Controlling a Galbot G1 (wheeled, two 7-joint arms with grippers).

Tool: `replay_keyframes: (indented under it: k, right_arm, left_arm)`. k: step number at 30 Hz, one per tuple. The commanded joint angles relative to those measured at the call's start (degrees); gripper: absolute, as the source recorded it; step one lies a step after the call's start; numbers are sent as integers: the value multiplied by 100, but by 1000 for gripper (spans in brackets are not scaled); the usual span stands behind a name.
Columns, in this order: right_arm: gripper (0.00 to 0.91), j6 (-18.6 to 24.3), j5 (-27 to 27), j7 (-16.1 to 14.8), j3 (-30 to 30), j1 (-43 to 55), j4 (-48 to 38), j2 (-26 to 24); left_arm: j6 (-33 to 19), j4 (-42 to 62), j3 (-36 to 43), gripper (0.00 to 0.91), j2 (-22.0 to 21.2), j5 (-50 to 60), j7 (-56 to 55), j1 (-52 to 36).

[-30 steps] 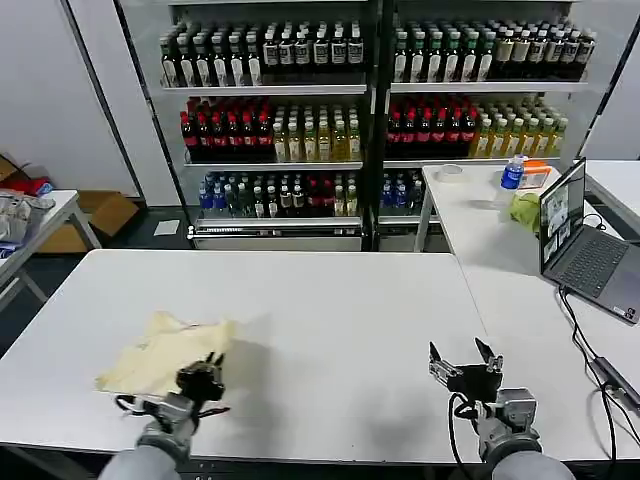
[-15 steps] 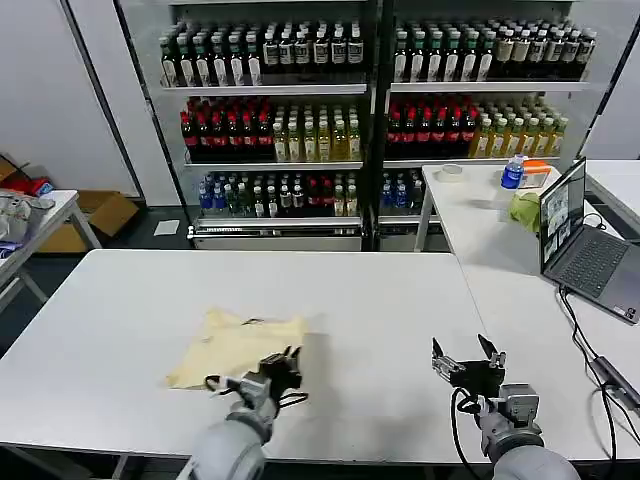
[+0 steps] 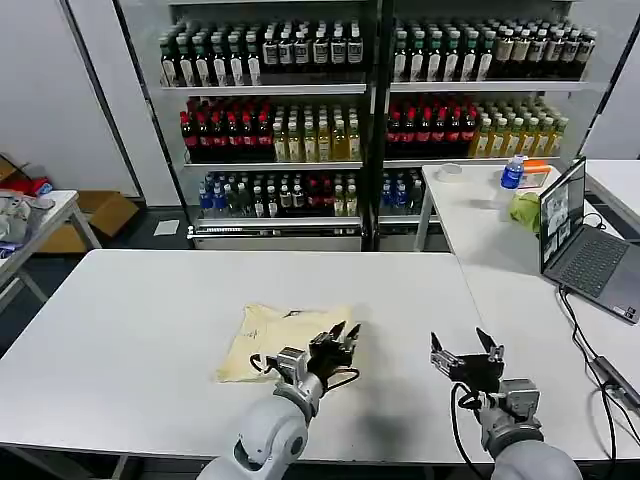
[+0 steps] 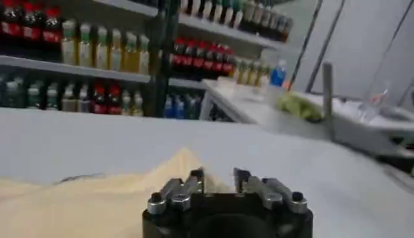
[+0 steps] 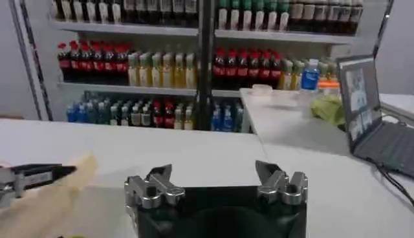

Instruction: Fold and organize the clothes.

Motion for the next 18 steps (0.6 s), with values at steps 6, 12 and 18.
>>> replay_keyframes:
  k: [6, 12, 18]
  right_arm:
    - [907, 1054, -370, -215, -267, -23, -78, 173]
    - [907, 1444, -586, -62, -319, -88, -42, 245]
    - [907, 1537, -783, -151, -397, -165, -114, 343]
  left_arm:
    - [-1339, -1616, -1591, 907, 434, 853, 189, 1604]
    - [-1332, -2193, -2996, 907, 635, 1107, 209, 2652]
    - [-1222, -2451, -3355, 907, 613, 1340, 369, 3077]
